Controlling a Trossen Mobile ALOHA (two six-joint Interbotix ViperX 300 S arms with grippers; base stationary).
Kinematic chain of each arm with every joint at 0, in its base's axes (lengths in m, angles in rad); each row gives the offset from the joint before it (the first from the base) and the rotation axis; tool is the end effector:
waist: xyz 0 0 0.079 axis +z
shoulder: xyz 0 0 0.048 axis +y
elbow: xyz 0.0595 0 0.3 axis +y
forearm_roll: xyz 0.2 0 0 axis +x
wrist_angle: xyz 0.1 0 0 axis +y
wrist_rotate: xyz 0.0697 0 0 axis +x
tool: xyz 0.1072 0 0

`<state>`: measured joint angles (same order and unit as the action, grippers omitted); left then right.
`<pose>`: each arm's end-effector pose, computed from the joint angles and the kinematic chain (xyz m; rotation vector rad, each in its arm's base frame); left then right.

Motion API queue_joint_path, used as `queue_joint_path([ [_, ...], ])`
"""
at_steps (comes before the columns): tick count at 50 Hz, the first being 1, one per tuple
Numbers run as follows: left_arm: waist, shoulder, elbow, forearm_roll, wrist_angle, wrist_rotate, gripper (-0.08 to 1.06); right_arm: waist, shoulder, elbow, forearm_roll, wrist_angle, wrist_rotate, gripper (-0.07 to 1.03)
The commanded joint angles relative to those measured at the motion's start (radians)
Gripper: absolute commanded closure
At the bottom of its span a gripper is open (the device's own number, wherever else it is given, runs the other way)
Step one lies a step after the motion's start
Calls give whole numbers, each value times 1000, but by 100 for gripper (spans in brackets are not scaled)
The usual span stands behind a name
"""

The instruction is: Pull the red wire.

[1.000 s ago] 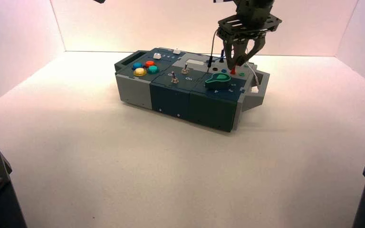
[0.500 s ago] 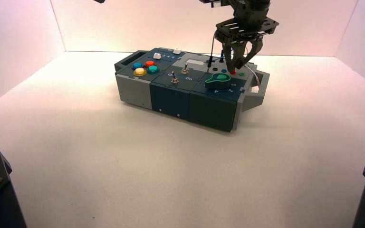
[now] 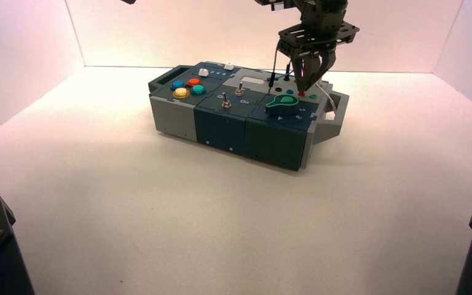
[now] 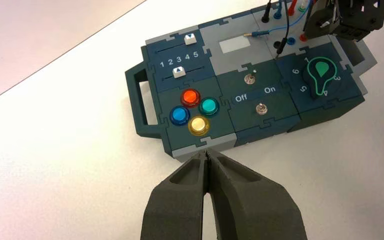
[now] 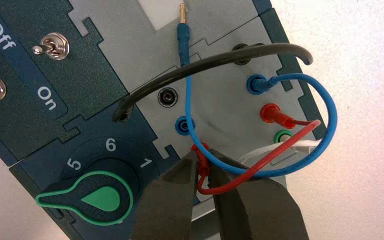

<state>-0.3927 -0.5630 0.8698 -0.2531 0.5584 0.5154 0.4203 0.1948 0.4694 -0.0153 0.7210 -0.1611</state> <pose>0.2606 -0.1334 0.1900 0.3860 0.7746 -0.6190 0.3525 0.1556 0.0510 -0.4406 1.3342 0.4607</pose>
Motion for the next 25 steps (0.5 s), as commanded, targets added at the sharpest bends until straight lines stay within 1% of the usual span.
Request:
queue_joint_path([
  [1, -5, -9, -34, 2, -8, 2, 101, -5, -17, -26, -12, 3, -2, 98],
  [25, -5, -11, -32, 2, -8, 3, 101, -6, -61, -32, -12, 15, -2, 98],
])
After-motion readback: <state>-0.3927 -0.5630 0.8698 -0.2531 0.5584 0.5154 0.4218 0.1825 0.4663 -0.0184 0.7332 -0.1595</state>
